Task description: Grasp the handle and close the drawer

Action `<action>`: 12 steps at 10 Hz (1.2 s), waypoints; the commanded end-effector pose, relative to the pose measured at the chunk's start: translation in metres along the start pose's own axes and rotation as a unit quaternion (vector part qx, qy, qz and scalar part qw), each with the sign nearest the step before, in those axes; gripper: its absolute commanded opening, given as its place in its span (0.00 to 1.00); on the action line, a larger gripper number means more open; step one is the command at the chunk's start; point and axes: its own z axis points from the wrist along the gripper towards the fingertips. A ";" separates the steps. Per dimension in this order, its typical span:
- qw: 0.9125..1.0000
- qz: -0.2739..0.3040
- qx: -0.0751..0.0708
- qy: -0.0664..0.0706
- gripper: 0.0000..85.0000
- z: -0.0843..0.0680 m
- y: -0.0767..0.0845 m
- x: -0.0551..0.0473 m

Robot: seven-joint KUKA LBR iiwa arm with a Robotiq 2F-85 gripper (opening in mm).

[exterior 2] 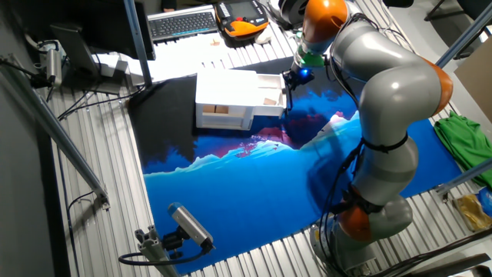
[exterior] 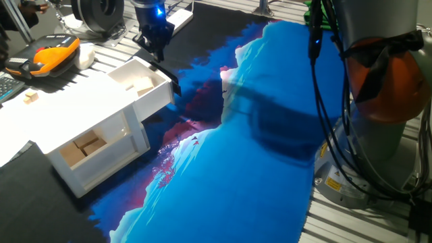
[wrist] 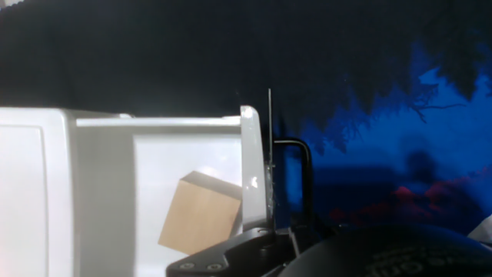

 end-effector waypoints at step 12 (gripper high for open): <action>1.000 -0.002 -0.003 0.006 0.00 -0.002 0.004 -0.005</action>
